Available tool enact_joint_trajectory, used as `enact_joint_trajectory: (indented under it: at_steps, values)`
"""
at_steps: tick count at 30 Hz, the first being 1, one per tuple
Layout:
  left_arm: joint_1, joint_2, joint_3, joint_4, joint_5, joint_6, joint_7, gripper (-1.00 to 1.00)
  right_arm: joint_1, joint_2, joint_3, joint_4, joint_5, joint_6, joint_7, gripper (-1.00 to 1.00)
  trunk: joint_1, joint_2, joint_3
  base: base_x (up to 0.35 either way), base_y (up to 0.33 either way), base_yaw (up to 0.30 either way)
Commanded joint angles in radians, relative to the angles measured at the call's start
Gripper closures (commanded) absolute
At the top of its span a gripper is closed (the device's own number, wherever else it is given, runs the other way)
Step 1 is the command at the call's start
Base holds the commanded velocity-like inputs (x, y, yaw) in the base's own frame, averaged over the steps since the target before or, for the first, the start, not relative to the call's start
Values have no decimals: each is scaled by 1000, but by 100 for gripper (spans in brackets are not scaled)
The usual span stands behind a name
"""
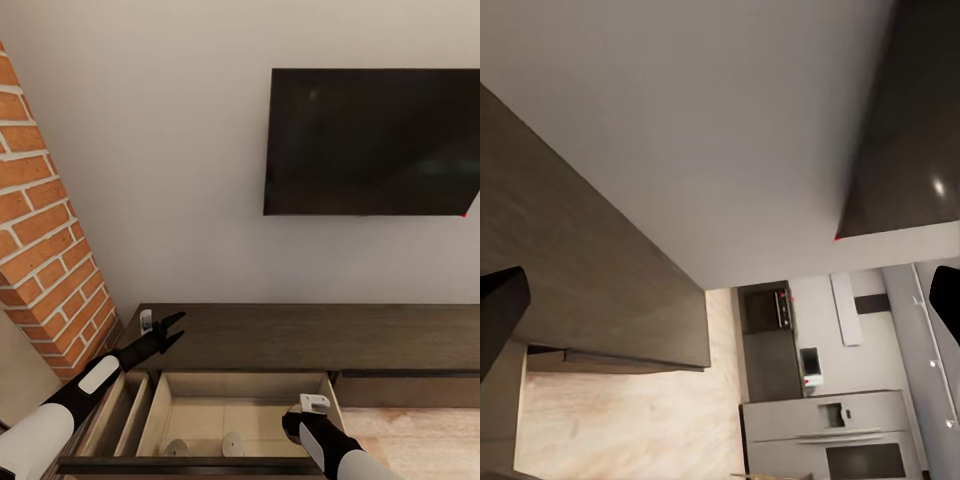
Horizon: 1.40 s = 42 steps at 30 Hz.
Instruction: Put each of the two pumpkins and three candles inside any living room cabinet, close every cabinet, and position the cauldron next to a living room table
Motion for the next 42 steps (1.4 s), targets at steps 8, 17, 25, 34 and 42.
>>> enact_joint_trajectory:
  at_steps: [8, 17, 25, 34, 42]
  values:
    - [0, 0, 0, -3, 0, 0, -5, -100, 0, 5, 1, -2, 2, 8, -6, 100, 0, 0, 0, 3, 0, 0]
    - [0, -1, -5, -13, -9, 1, -1, -100, -8, 6, 50, 7, 33, 24, -17, 100, 0, 0, 0, 0, 0, 0]
    - [0, 0, -4, -13, -8, -12, -8, -100, -80, 11, 66, 49, 55, 162, -24, 100, 0, 0, 0, 0, 0, 0]
    - [0, 0, -3, -13, -8, -14, -11, -100, -133, 57, 67, 109, 59, 204, -25, 100, 0, 0, 0, 0, 0, 0]
    - [0, -1, -5, -12, -8, -14, -11, -100, -148, 57, 70, 114, 58, 204, -3, 100, 0, 0, 0, 174, 0, 0]
